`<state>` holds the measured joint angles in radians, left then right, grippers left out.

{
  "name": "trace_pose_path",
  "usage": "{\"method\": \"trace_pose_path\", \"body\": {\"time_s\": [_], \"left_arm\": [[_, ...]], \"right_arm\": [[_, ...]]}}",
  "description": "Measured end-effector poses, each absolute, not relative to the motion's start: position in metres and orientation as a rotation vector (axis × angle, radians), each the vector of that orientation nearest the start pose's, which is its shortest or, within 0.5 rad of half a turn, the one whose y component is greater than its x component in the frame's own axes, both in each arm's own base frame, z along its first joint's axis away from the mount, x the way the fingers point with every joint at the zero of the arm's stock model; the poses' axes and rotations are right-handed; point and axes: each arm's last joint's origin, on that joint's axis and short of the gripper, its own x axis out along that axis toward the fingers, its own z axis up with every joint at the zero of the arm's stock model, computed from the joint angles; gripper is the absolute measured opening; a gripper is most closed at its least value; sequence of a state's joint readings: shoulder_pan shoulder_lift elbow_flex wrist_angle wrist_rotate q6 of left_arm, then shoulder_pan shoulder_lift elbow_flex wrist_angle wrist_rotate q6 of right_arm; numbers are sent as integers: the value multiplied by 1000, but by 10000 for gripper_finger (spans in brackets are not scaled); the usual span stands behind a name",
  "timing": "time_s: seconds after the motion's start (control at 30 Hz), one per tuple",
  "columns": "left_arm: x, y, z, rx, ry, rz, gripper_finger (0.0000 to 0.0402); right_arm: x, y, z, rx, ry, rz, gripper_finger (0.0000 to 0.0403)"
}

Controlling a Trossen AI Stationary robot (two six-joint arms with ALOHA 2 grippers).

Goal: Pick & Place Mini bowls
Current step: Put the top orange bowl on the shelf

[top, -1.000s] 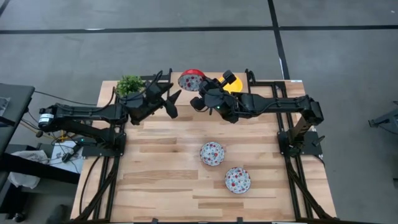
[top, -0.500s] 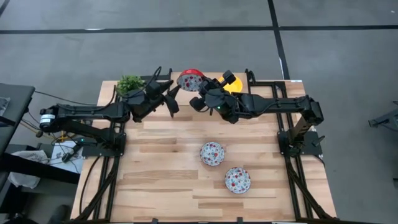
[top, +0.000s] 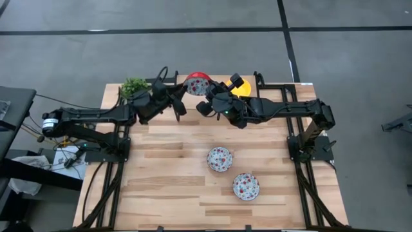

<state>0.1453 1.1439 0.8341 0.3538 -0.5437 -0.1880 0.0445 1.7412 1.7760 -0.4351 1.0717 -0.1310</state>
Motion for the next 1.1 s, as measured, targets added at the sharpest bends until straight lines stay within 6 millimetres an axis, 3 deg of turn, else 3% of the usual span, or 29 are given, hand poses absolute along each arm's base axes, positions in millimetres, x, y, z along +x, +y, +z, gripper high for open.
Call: {"method": "trace_pose_path", "body": {"time_s": [0.23,0.67,1.1], "left_arm": [[250,59,329,-200,-103,656,14],[250,60,327,-235,-93,640,10],[250,59,325,-237,-73,622,7]], "right_arm": [[384,-7,401,-328,409,-982,0],[384,-3,401,-334,417,-946,6],[383,-1,397,-347,458,-868,72]]}}
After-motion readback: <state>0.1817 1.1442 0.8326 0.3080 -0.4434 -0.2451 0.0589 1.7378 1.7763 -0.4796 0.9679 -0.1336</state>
